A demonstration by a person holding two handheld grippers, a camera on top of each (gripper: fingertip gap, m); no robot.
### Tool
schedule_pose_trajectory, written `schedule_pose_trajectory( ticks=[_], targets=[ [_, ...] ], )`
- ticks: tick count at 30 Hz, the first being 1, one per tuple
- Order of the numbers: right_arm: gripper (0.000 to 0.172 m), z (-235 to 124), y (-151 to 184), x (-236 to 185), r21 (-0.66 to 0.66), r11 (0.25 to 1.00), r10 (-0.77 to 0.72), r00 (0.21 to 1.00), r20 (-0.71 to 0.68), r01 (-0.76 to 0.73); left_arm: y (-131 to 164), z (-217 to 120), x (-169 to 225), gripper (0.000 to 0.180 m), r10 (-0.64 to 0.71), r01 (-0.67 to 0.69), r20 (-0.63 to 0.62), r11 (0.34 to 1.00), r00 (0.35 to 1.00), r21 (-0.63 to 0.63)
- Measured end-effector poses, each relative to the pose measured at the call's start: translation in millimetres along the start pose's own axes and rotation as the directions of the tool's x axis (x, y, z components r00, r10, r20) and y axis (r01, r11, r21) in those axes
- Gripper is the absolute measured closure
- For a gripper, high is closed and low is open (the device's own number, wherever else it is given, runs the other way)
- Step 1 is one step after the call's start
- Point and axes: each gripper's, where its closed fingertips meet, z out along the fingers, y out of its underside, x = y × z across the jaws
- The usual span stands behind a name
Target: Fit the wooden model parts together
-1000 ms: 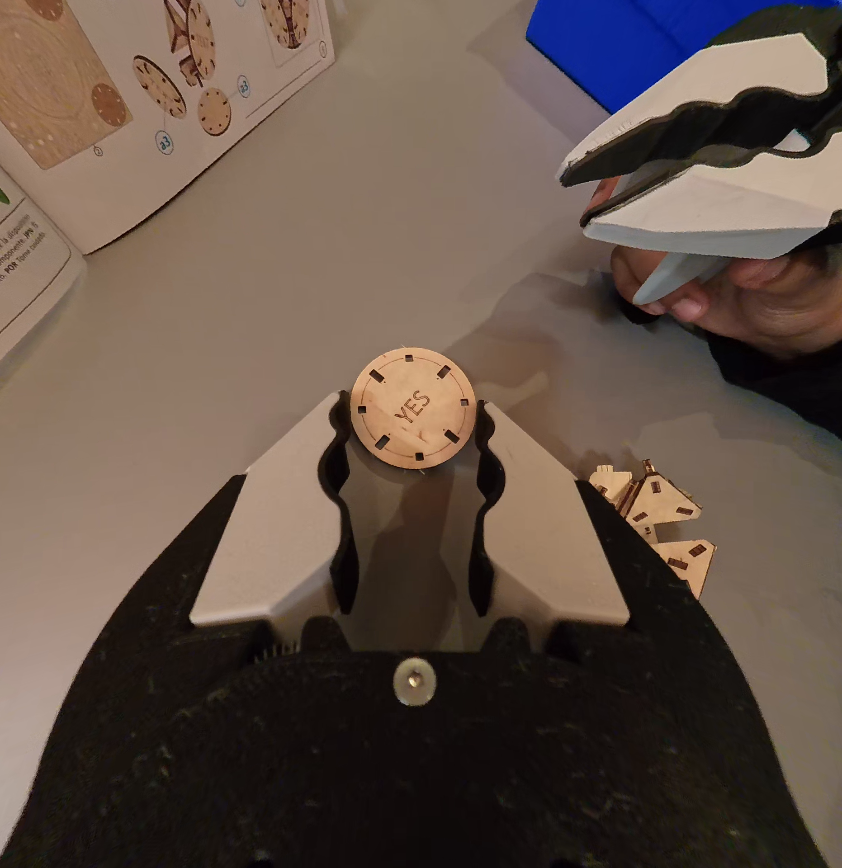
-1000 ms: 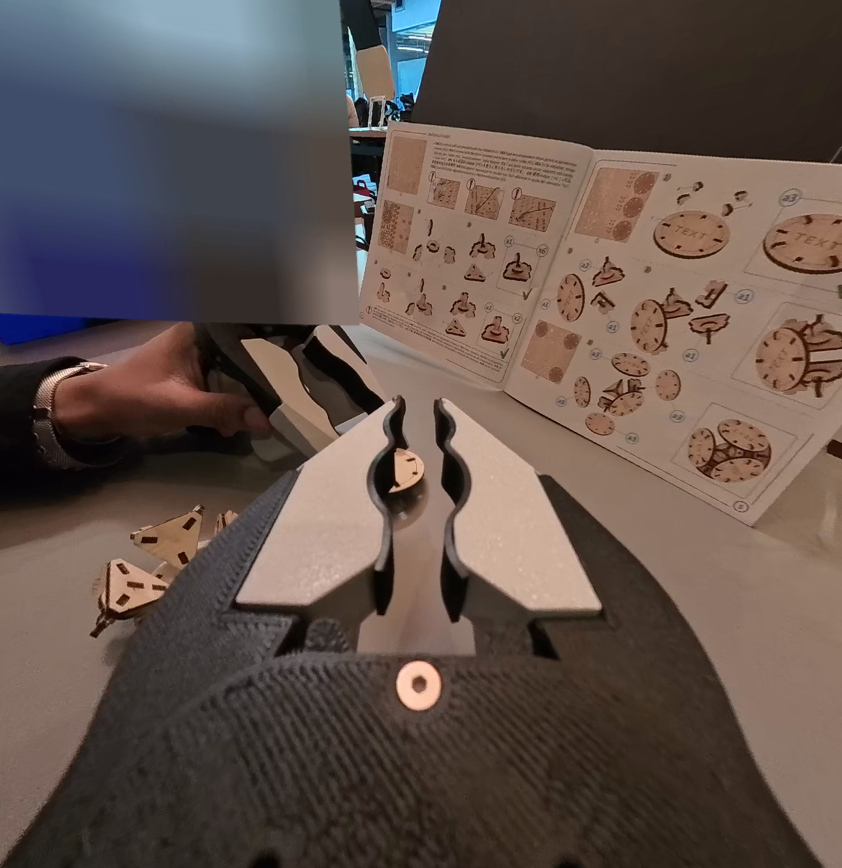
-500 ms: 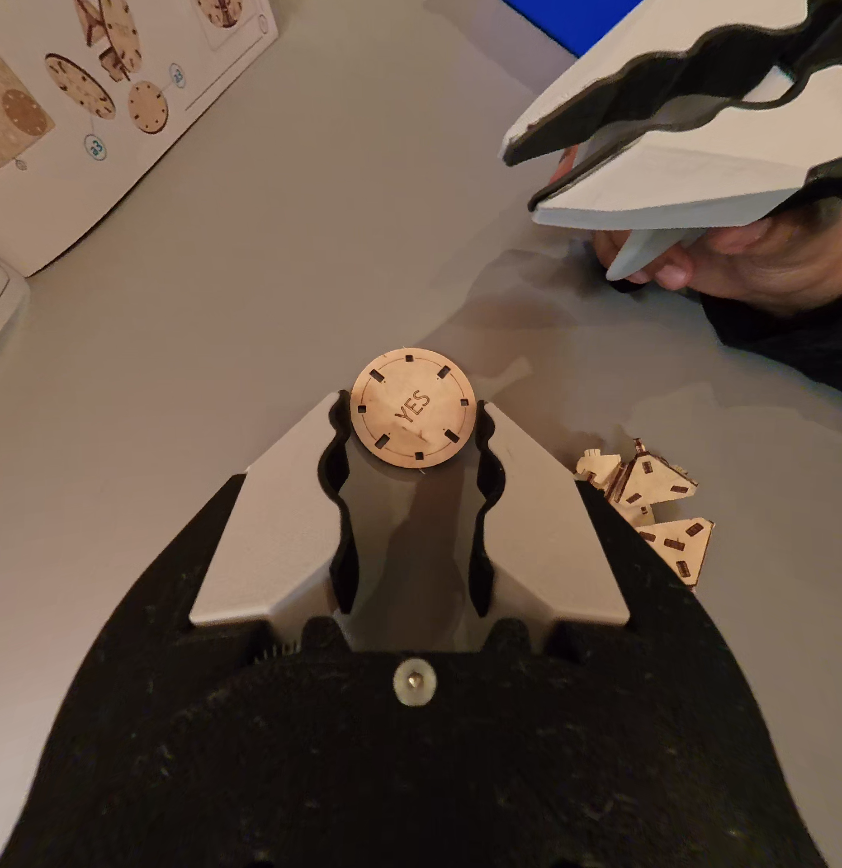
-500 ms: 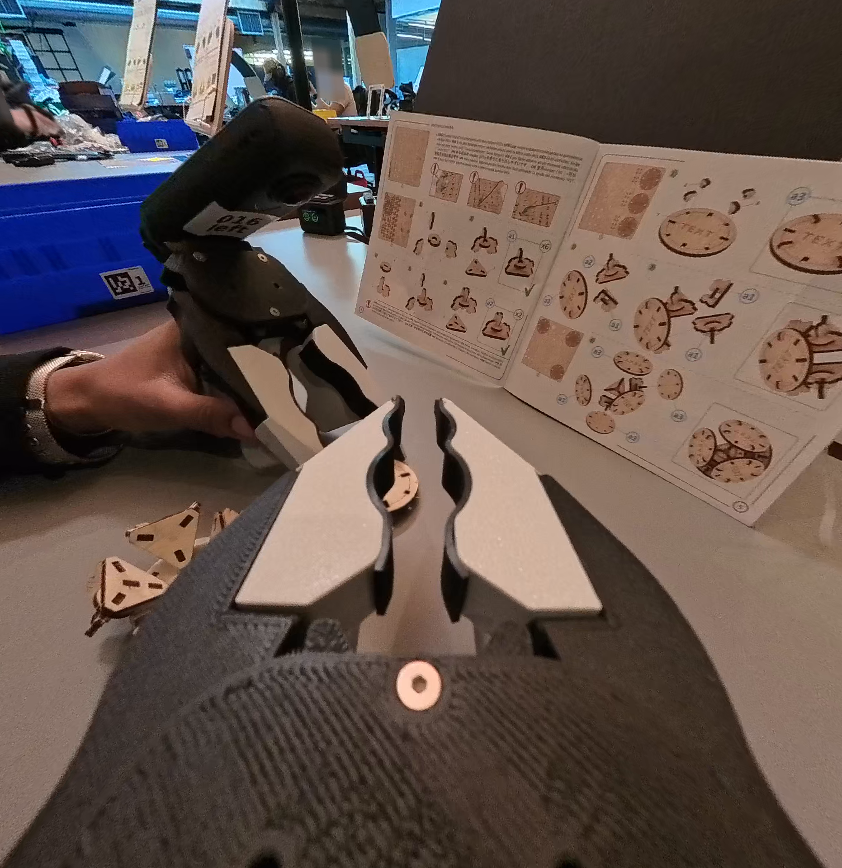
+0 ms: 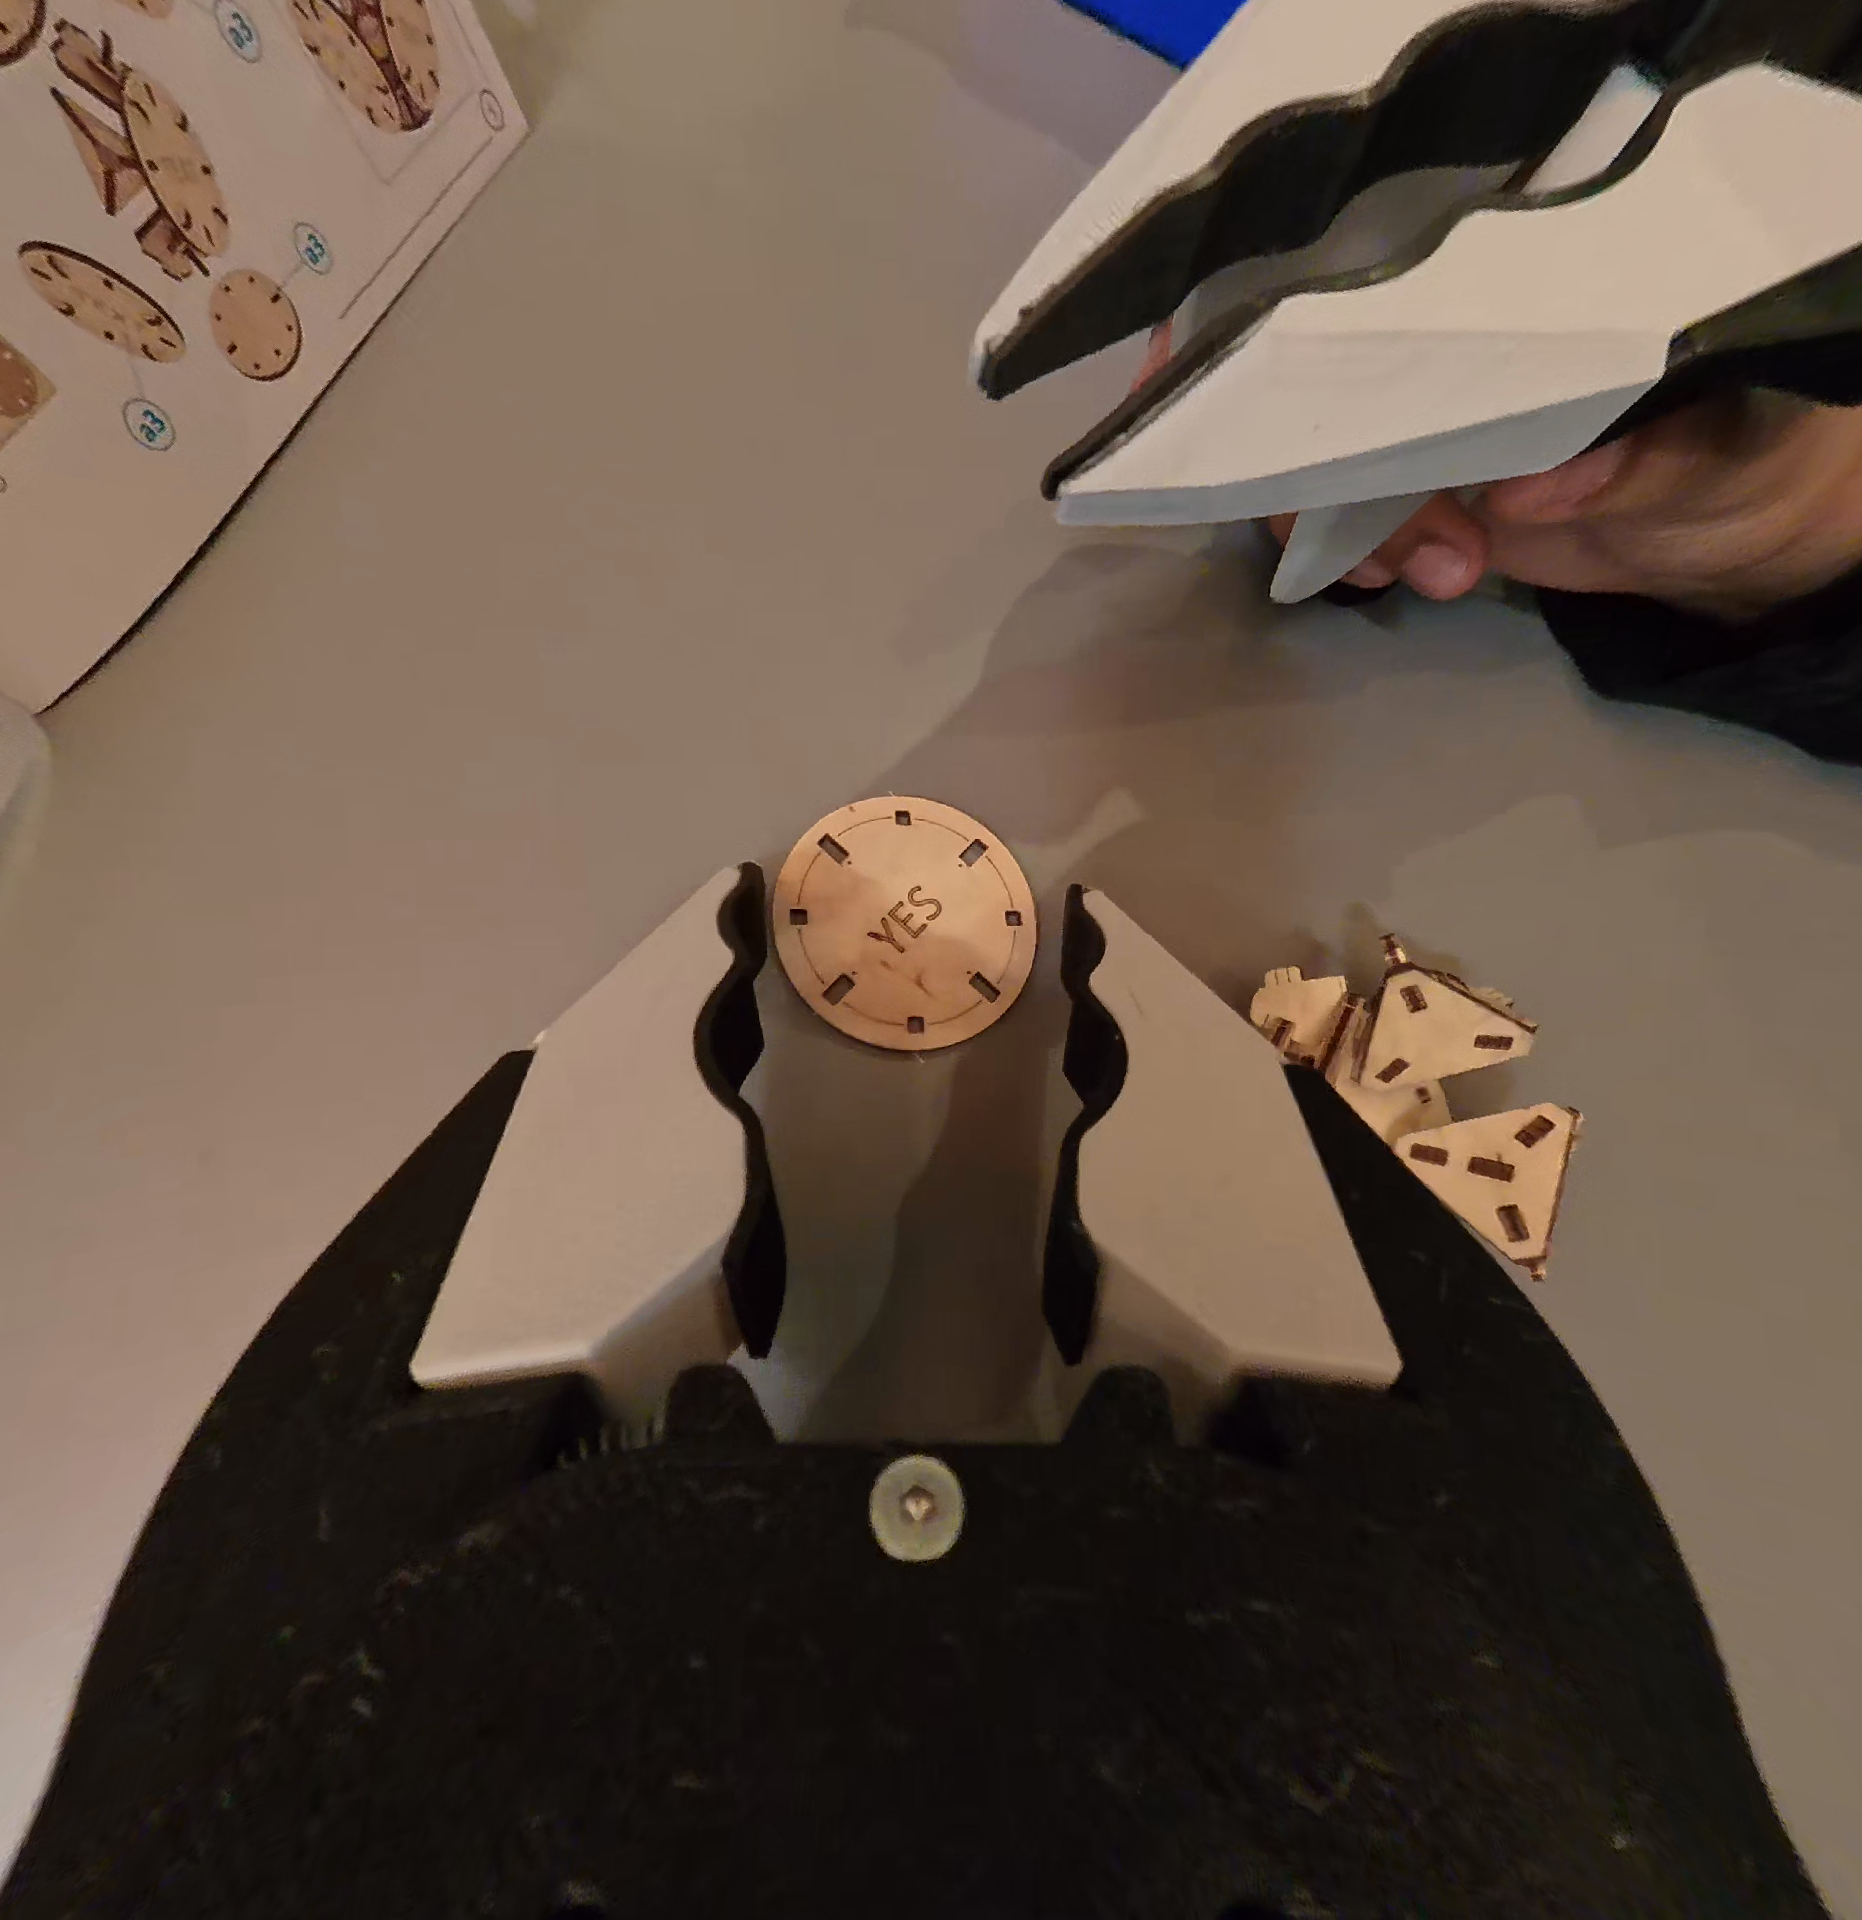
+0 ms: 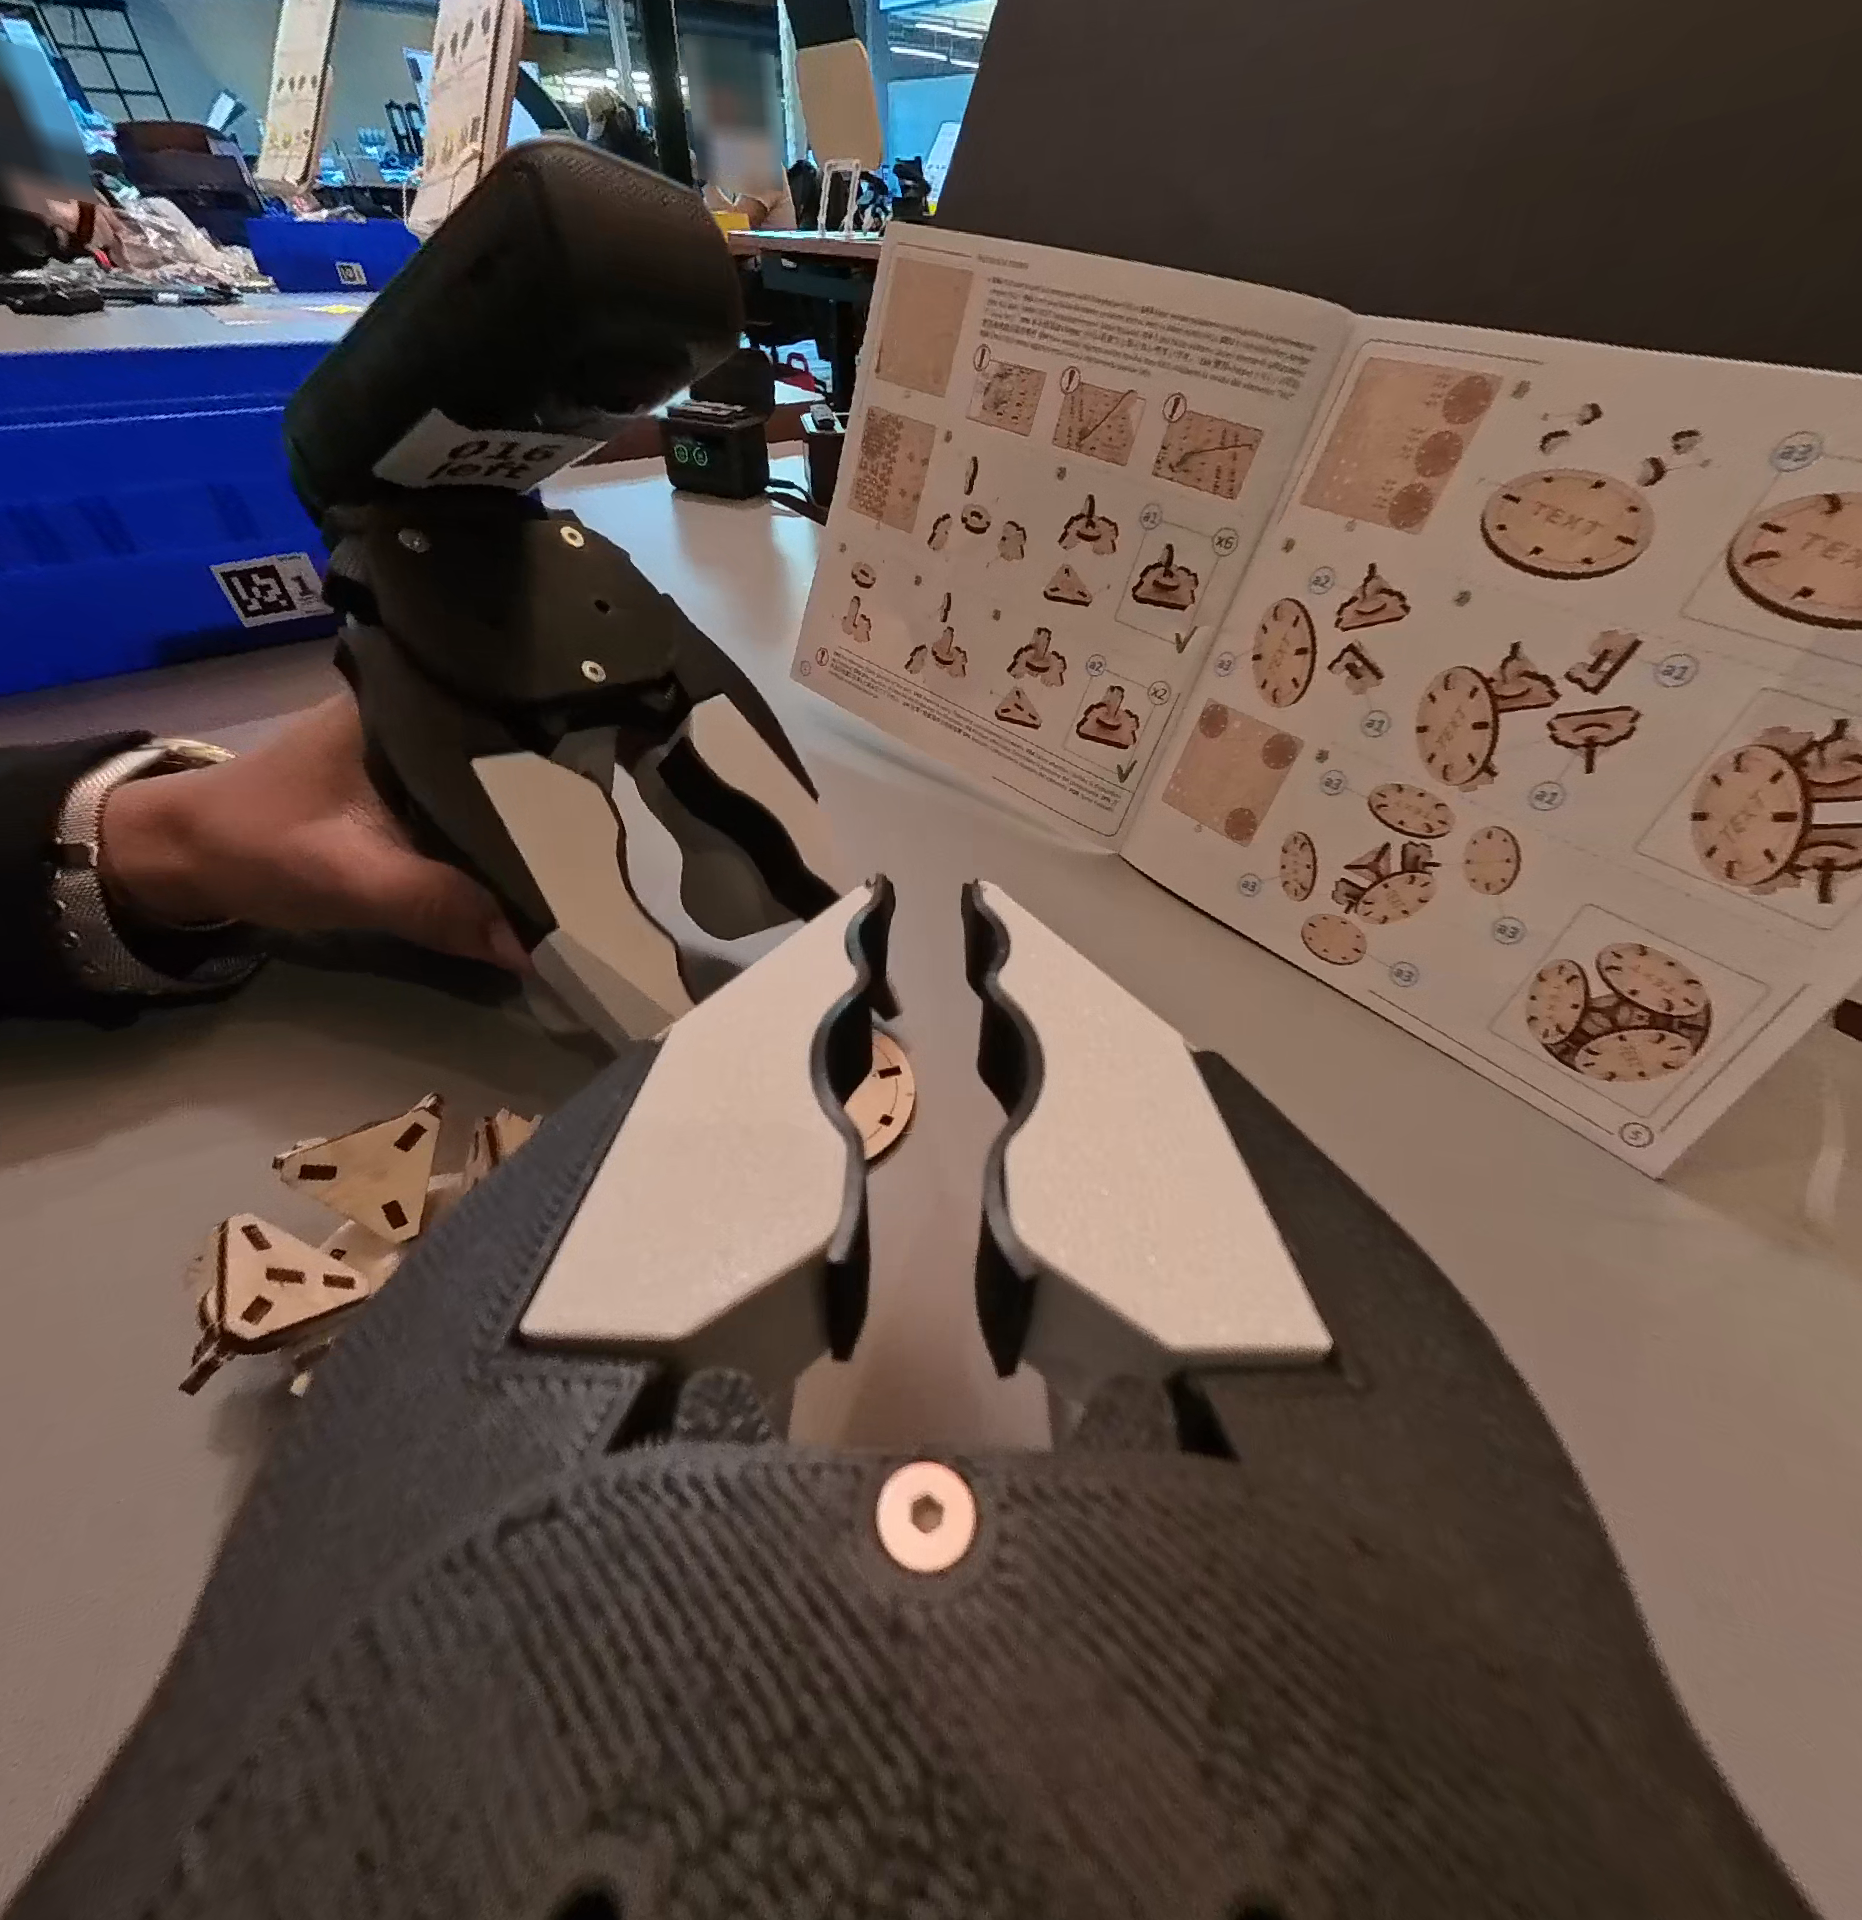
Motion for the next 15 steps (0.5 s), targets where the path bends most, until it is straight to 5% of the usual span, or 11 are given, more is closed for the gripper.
schedule_pose_trajectory(
  ticks=[15],
  targets=[
    [0.157,-0.9,-1.0,3.6,0.009,0.999,0.042,0.999,0.007,-0.042,-16.6,-12.8,-3.3,0.127,-0.021,0.023,-0.012,0.991,1.000,0.134]
  ],
)
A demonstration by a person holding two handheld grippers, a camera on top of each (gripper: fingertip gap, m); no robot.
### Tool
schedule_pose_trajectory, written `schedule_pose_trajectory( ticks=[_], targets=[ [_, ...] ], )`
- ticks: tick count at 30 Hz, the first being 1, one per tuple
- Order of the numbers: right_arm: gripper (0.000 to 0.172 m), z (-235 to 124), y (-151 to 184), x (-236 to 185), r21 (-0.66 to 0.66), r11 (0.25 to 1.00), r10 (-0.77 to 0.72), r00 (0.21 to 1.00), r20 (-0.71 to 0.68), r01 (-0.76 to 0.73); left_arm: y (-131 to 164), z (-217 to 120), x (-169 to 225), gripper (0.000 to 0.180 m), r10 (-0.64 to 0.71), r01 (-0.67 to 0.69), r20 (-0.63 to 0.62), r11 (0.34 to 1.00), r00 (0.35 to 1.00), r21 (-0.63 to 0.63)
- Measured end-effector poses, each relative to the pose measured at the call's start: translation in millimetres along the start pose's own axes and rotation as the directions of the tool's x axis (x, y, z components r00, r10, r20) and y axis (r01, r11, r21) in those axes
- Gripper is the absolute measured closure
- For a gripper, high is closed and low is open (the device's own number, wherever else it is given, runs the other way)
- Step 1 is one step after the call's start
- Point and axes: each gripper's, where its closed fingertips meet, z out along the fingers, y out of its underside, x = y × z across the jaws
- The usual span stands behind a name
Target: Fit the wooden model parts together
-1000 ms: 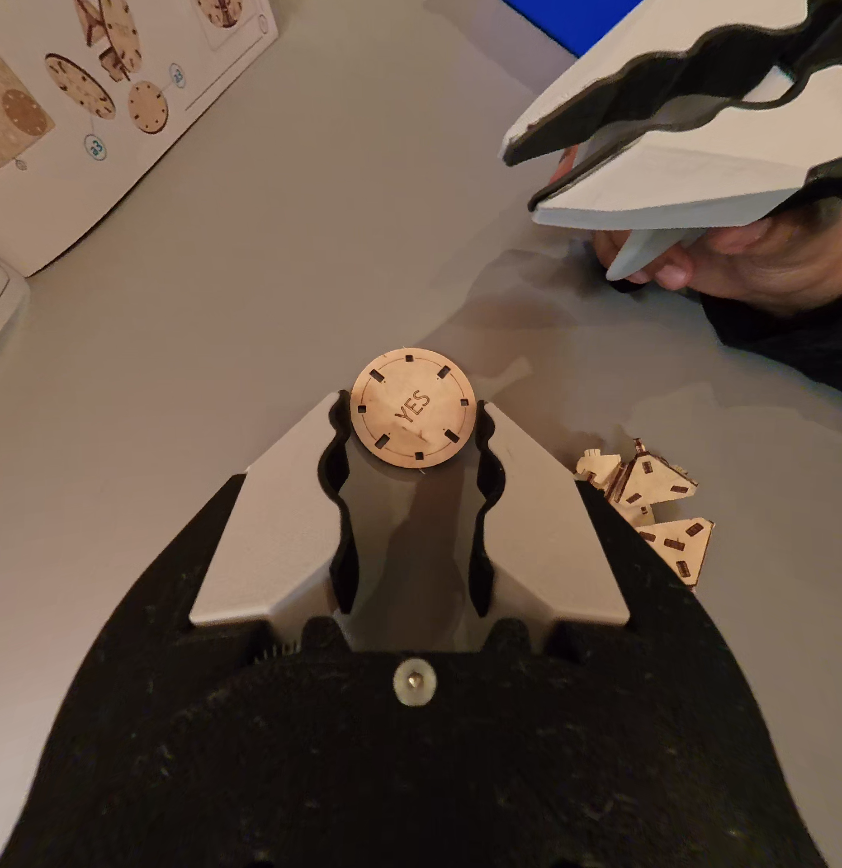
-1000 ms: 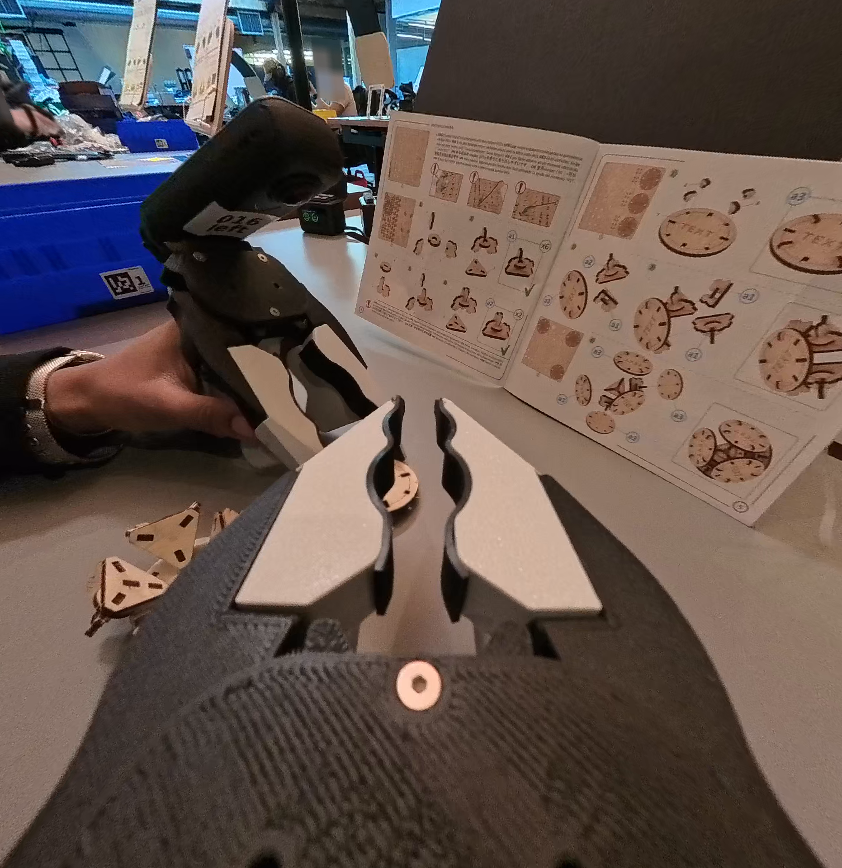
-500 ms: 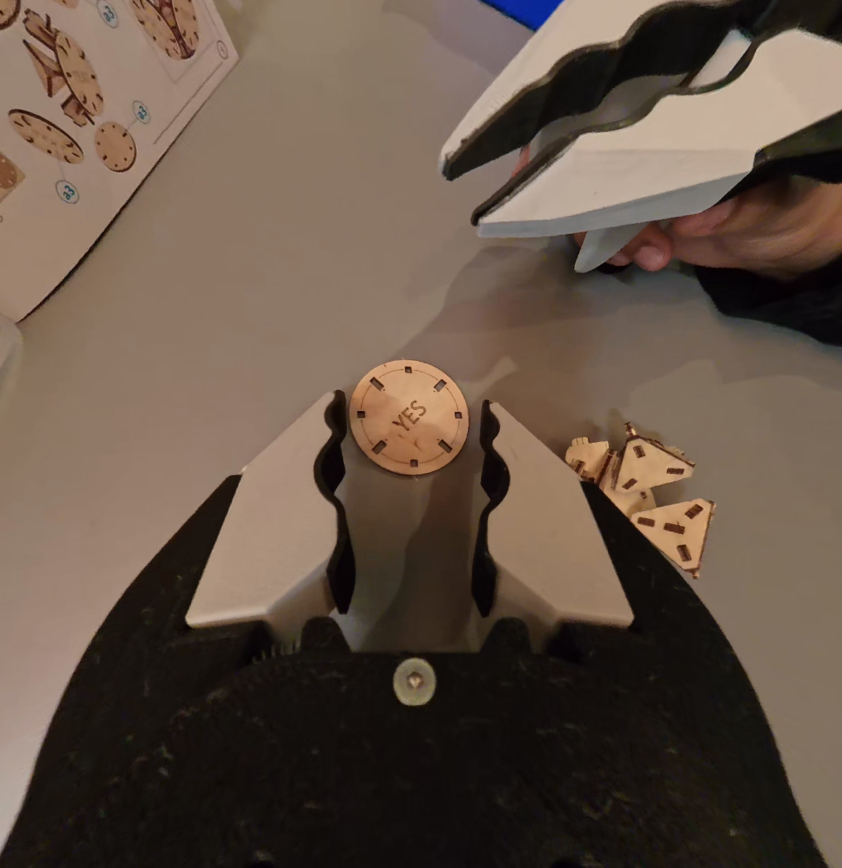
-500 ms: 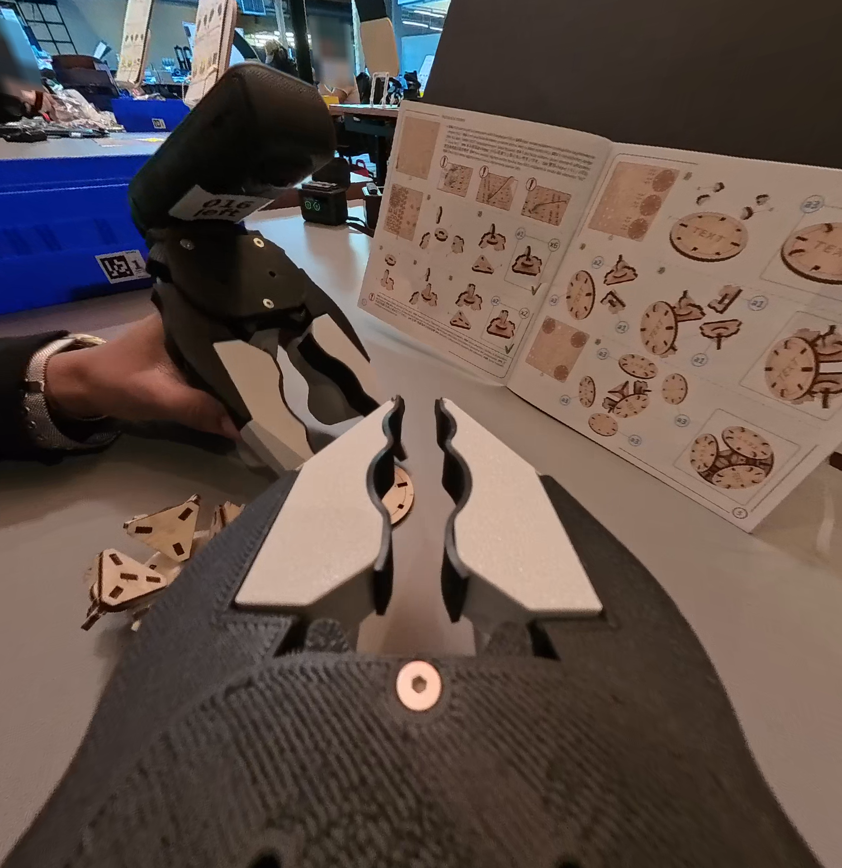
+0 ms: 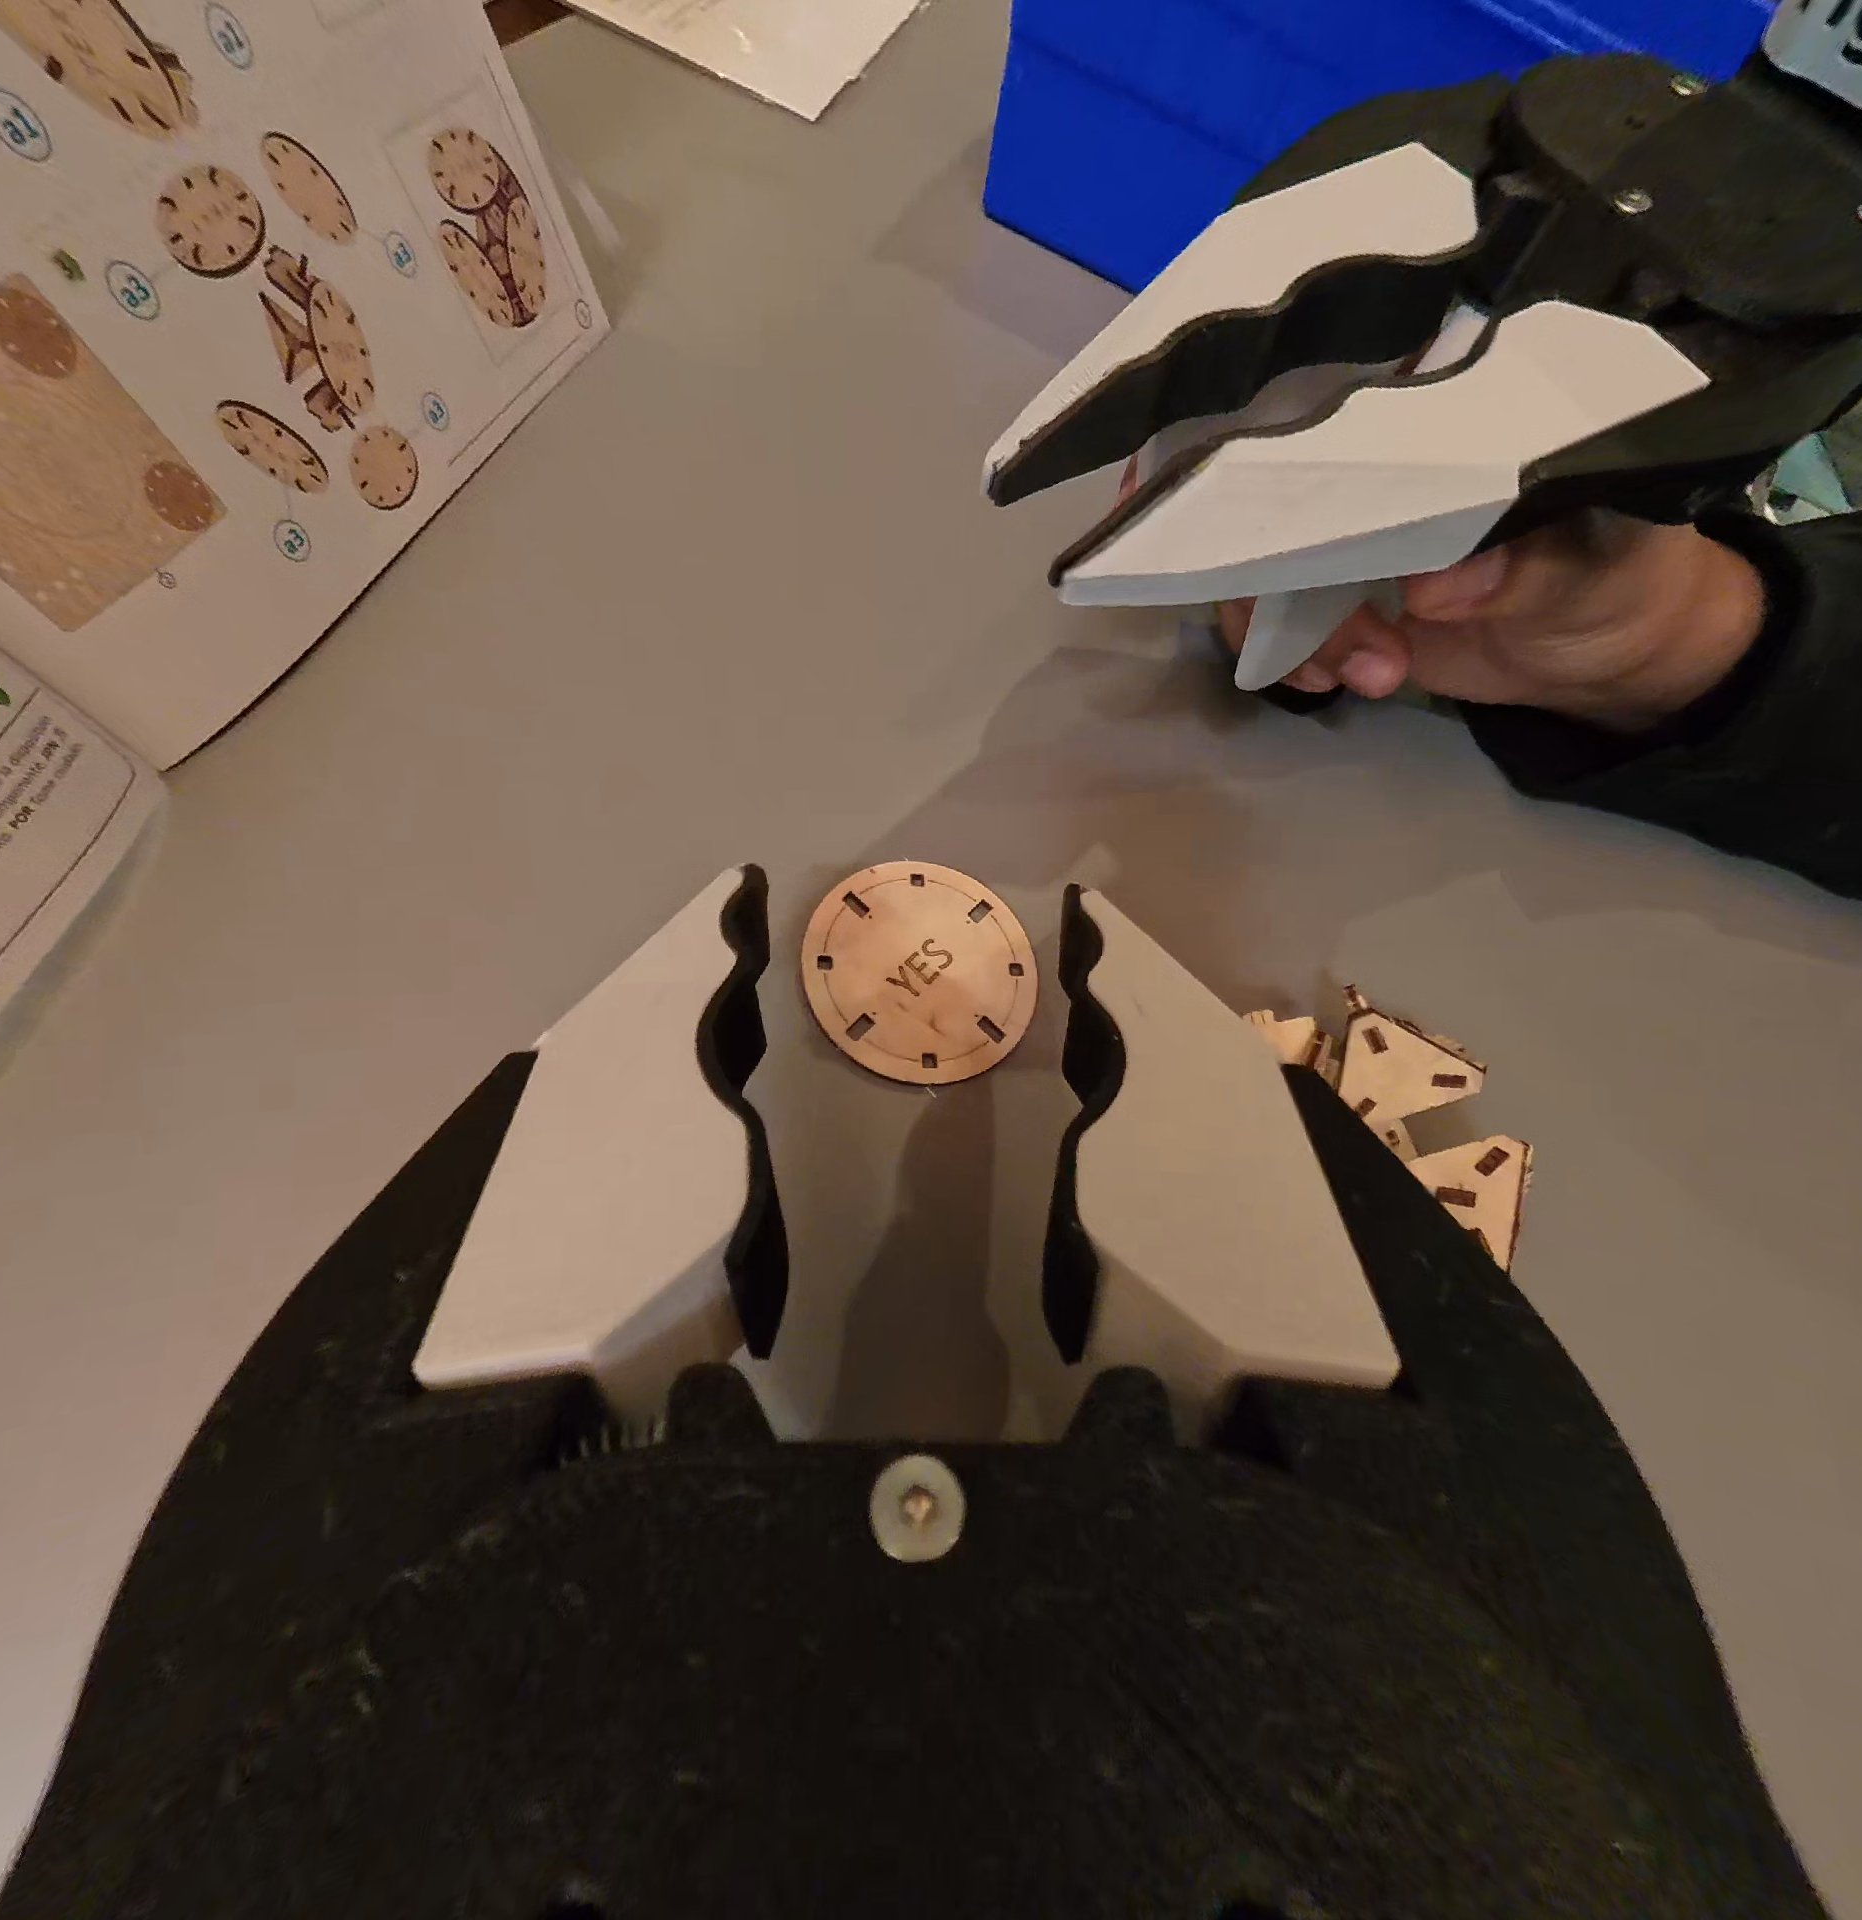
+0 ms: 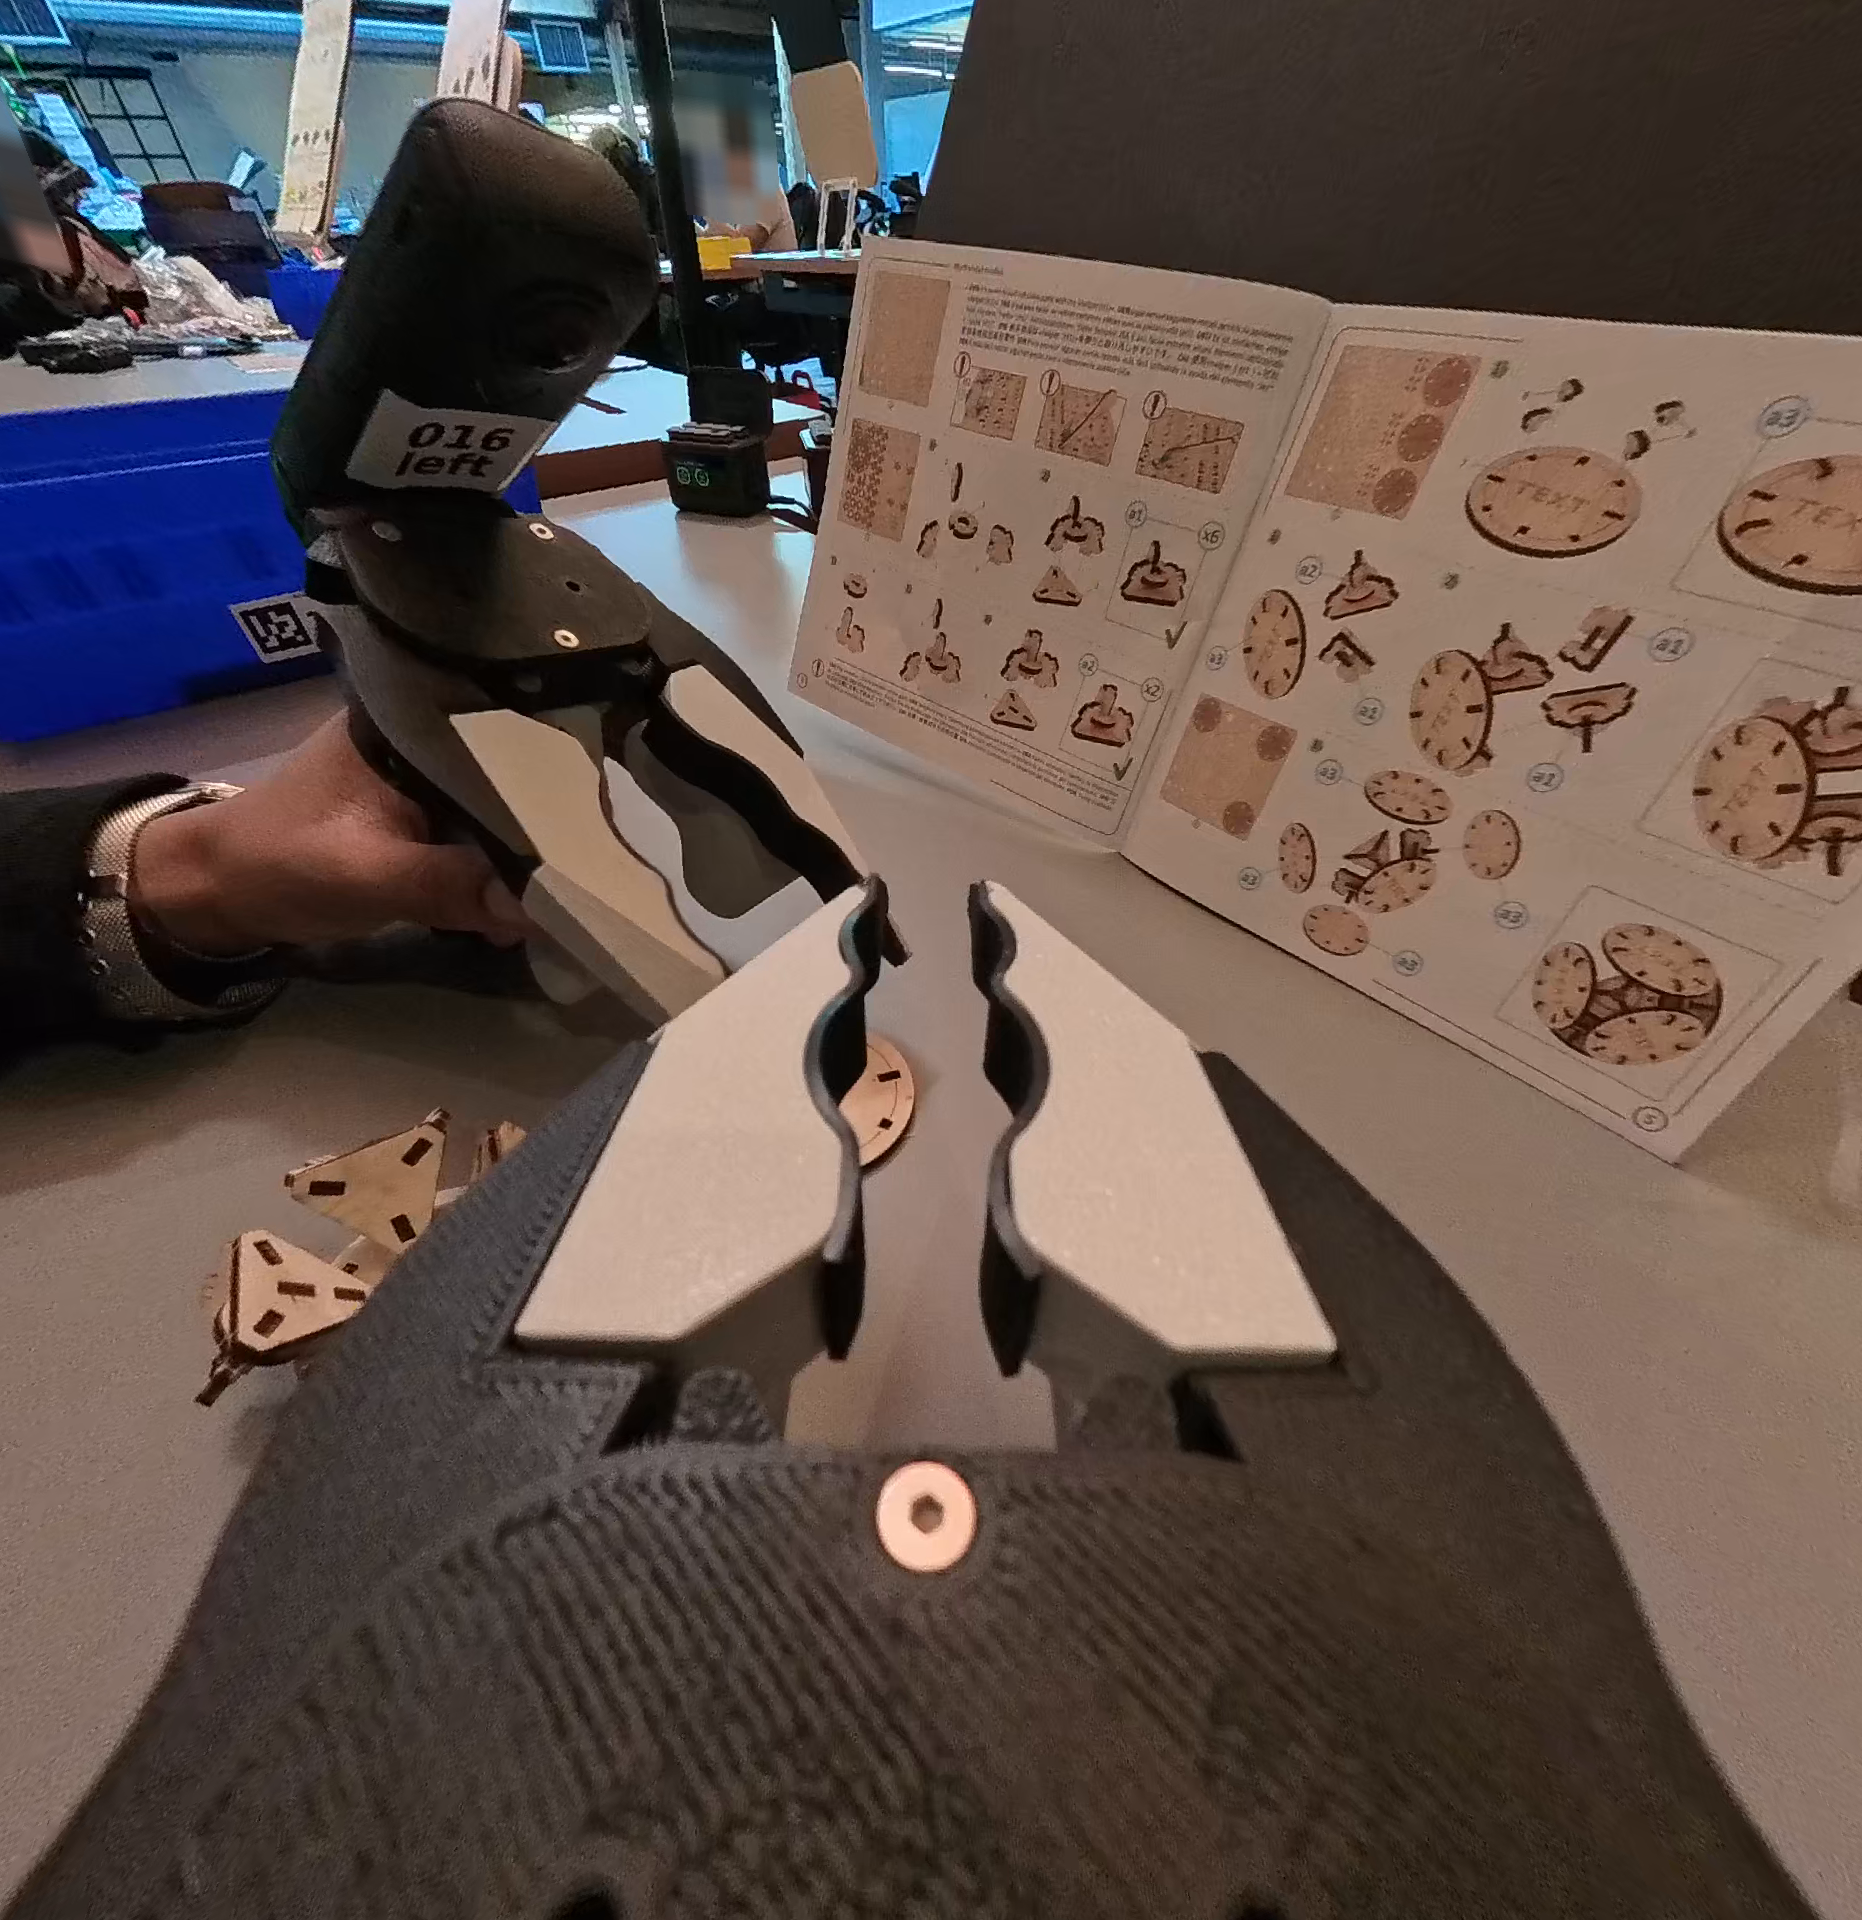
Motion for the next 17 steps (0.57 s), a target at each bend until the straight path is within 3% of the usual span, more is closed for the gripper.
schedule_pose_trajectory(
  ticks=[17],
  targets=[
    [0.154,2.1,2.4,-3.2,-0.020,0.999,-0.037,0.999,-0.006,0.037,-12.5,-13.0,-10.5,0.131,-0.038,0.034,0.044,0.995,0.998,0.092]
  ],
)
